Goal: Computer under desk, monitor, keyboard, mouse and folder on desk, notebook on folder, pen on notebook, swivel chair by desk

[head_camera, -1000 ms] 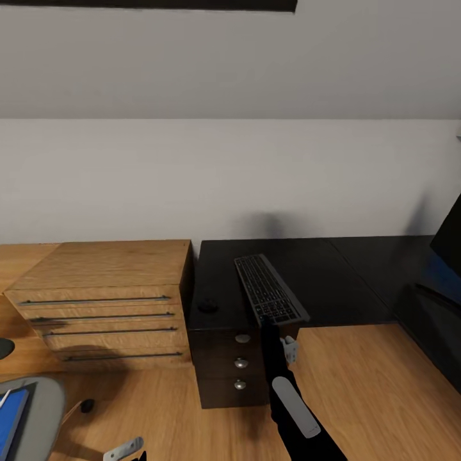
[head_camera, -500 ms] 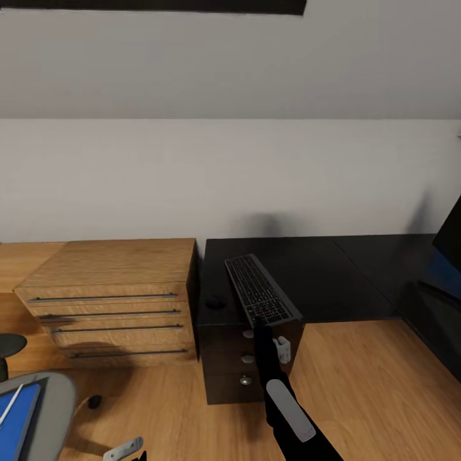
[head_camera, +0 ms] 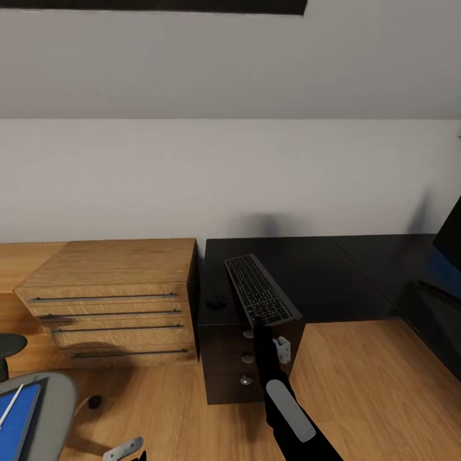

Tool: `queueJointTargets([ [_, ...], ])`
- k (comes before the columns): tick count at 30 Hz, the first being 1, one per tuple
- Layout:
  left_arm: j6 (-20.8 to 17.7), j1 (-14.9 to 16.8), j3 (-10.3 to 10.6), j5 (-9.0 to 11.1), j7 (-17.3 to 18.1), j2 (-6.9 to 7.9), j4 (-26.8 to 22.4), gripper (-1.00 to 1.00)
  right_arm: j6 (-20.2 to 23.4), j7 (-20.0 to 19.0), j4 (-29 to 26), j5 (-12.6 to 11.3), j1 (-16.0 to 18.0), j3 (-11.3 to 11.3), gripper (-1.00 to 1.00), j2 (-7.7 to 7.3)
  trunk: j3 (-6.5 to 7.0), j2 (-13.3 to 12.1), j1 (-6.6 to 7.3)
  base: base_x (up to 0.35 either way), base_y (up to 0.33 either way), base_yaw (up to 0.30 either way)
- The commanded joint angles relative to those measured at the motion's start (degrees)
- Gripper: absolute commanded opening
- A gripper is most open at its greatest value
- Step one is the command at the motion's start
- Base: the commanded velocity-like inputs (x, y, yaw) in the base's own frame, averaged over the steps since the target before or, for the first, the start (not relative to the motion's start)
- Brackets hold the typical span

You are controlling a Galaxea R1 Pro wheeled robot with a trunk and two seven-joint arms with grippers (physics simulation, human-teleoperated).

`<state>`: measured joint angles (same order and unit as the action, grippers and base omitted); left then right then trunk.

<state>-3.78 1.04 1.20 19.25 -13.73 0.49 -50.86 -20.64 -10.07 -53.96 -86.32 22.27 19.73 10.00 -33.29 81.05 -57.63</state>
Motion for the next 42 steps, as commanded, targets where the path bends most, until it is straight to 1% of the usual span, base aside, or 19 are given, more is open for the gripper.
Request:
queueJointTargets([
  [1,-0.27,0.01,0.12,0.35,-0.32,0.04,-0.12,1.00,-0.19,0.67,3.51,-1.75,0.04,0.05,-1.00,0.00,-0.06,0.03,0.00,0.000,0.000,0.000],
  [7,-0.27,0.01,0.13,0.36,-0.33,0.01,-0.12,1.00,-0.19,1.09,4.47,-1.79,0.05,0.13,-1.00,0.00,-0.06,0.03,0.00,0.000,0.000,0.000],
  [8,-0.27,0.01,0.13,0.36,-0.33,0.02,-0.12,1.00,-0.19,1.09,4.49,-1.80,0.05,0.13,1.00,0.00,-0.06,0.03,0.00,0.000,0.000,0.000],
  [23,-0.27,0.01,0.20,0.35,-0.30,-0.04,-0.12,1.00,-0.19,1.02,4.56,-1.75,0.05,0.13,1.00,0.00,-0.06,0.03,0.00,-0.017,-0.002,0.000],
  [30,-0.27,0.01,0.21,0.35,-0.32,-0.05,-0.12,1.00,-0.26,1.02,4.66,-1.66,0.05,-0.09,1.00,0.00,-0.06,0.03,0.00,-0.293,-0.123,0.000],
  [42,-0.20,0.01,0.24,0.33,-0.33,-0.05,-0.12,1.00,-0.45,1.10,6.53,-1.50,0.05,-0.33,1.00,0.00,-0.06,0.03,0.00,-0.231,-0.260,0.000],
])
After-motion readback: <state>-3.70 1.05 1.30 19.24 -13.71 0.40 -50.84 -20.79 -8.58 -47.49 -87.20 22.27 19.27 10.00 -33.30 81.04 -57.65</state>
